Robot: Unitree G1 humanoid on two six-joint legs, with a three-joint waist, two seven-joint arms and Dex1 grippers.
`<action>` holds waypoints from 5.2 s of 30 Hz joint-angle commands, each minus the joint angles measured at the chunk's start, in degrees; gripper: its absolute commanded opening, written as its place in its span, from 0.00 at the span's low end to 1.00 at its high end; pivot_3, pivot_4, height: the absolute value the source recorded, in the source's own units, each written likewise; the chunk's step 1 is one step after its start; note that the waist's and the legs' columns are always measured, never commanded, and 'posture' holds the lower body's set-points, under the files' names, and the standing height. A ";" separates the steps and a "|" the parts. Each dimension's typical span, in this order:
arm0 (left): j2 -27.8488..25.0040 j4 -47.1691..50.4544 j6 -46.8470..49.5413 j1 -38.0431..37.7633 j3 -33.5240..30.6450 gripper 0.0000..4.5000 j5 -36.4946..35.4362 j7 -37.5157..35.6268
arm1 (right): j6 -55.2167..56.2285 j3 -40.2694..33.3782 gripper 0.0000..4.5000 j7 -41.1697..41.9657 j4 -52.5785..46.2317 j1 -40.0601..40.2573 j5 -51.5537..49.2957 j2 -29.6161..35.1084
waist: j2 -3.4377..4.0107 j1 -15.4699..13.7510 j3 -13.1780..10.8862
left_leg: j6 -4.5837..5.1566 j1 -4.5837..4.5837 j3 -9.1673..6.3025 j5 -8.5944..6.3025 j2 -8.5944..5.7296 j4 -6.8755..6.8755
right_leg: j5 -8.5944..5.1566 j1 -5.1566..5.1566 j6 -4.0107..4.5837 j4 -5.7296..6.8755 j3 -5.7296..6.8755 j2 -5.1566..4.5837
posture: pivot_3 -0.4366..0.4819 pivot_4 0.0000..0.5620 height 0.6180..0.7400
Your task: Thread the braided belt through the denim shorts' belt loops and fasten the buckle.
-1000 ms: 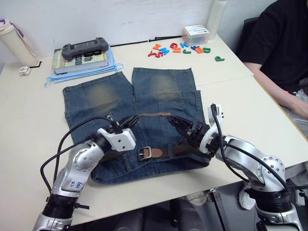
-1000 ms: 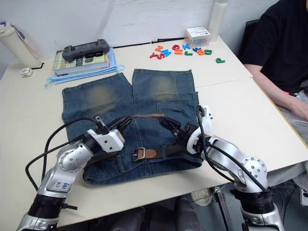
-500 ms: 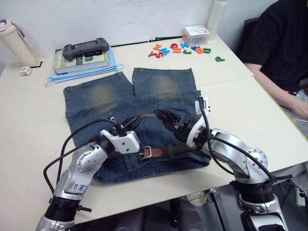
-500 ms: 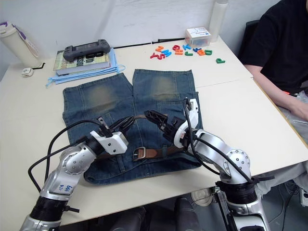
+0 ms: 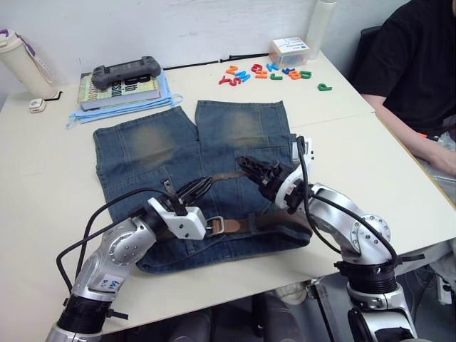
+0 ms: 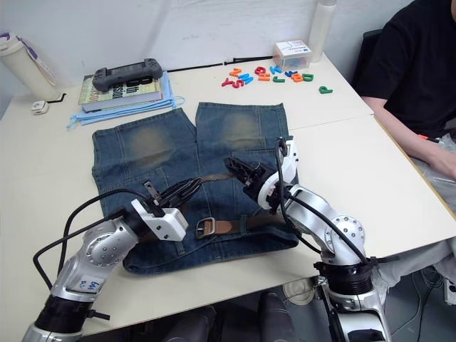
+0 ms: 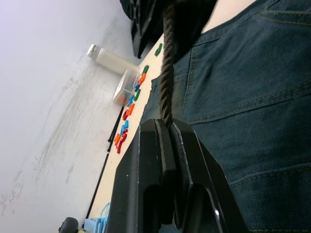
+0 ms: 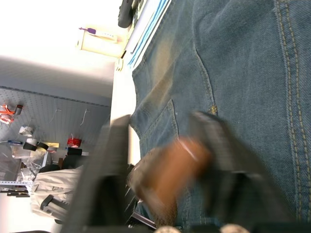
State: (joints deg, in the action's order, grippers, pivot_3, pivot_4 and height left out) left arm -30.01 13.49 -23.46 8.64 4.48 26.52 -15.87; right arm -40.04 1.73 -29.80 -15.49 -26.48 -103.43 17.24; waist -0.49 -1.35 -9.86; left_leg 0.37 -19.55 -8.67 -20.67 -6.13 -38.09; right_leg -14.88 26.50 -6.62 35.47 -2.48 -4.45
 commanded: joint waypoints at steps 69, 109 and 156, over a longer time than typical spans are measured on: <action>33.09 19.22 53.25 -4.08 -14.54 0.01 -139.52 56.49 | -4.85 -0.32 0.00 3.52 -3.83 -3.55 4.88 -3.86 | -0.01 1.11 0.04 | -0.03 0.16 0.30 -0.03 -0.02 -0.15 | -0.02 0.01 0.03 -0.02 -0.29 0.05 | 0.48 0.27 0.92; 9.42 15.64 61.44 -27.04 -33.90 0.00 -139.52 26.49 | -8.33 3.54 0.99 28.59 -10.94 -0.26 45.74 13.57 | -0.01 0.01 0.01 | -0.06 0.18 0.33 -0.05 0.05 0.01 | -0.02 0.00 0.04 -0.27 -0.29 0.11 | 0.48 0.27 0.92; 3.85 24.70 59.50 -35.31 -26.29 0.00 -122.37 24.90 | -6.17 8.40 0.99 62.29 -22.28 7.11 70.65 21.50 | 0.40 -1.22 -0.47 | 1.13 -3.75 -3.74 3.43 -4.15 0.25 | -3.31 -2.06 -2.35 0.75 5.31 -7.32 | 0.48 0.27 0.92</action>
State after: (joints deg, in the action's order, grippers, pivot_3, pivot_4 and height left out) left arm -25.17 35.24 36.68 -26.79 -21.83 -96.38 8.11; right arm -47.23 10.97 31.00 -34.34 -19.50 -32.11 38.42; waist -0.09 -2.57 -10.33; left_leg 1.45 -23.25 -12.90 -17.13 -10.46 -37.71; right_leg -18.20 24.36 -8.65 36.45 2.74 -10.88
